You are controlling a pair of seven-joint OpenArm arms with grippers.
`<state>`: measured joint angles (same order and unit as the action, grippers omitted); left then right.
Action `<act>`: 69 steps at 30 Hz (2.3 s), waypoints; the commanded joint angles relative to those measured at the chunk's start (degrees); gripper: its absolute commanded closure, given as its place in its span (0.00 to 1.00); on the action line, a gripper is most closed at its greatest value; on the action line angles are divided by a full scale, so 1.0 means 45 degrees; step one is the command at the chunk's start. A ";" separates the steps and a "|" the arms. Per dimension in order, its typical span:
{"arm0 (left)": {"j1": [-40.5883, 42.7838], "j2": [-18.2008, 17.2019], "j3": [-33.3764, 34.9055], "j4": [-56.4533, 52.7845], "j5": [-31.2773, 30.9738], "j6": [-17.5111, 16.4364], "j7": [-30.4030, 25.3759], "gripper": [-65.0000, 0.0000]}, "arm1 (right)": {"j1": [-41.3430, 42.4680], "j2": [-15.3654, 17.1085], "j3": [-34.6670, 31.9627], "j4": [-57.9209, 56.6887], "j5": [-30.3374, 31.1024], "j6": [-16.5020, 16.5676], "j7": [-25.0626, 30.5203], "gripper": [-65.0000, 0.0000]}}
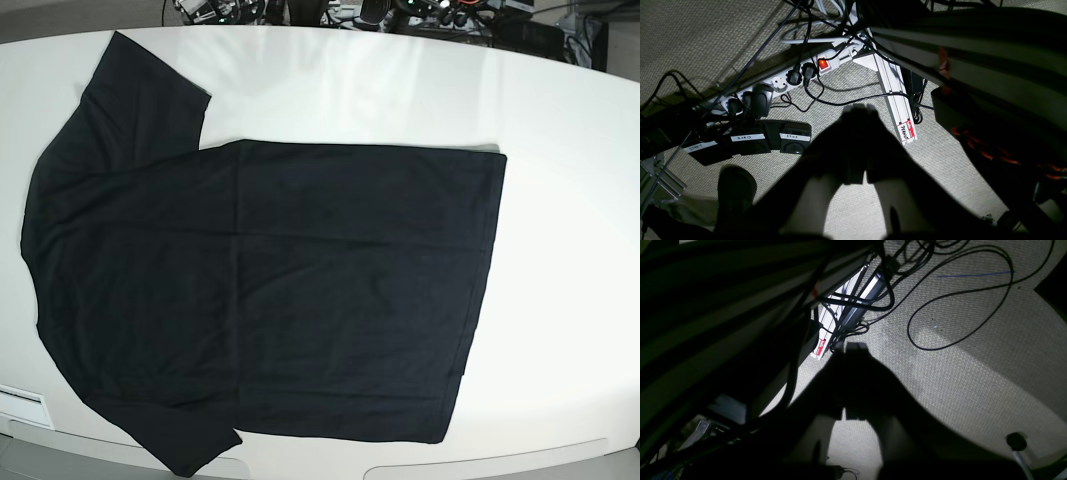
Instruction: Fold the T-shirt properly
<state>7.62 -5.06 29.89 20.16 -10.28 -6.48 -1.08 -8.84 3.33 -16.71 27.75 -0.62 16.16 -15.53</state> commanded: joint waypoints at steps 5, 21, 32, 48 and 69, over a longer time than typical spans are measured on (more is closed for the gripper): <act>0.0034 -0.0005 0.0000 0.0078 -0.0063 -0.0083 -0.0083 1.00 | -0.0005 0.0034 0.0034 0.0121 0.0029 0.0083 -0.0015 1.00; 0.0029 -0.0005 0.0000 0.0078 -0.0058 -0.0083 -0.0078 1.00 | -0.0005 0.0039 0.0034 0.0121 0.0034 0.0078 -0.0063 1.00; 0.0029 -0.0005 0.0000 0.0078 -0.0058 -0.0083 -0.0029 1.00 | -0.0005 0.0034 0.0034 0.0121 0.0034 0.0078 -0.0180 1.00; 0.1273 -0.0733 0.0000 0.1778 -0.0058 -0.1098 0.2288 1.00 | -0.1268 0.0296 0.0034 0.0884 0.0175 0.0743 -0.1894 1.00; 1.1157 -0.7159 -0.0651 1.6878 0.2084 0.1933 0.4265 1.00 | -1.2896 0.3254 0.0049 1.7068 -0.0627 -0.1928 -0.3968 1.00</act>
<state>56.66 -36.58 26.94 95.59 -0.89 2.17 18.50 -65.47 17.74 -16.45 104.33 -3.81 7.09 -33.41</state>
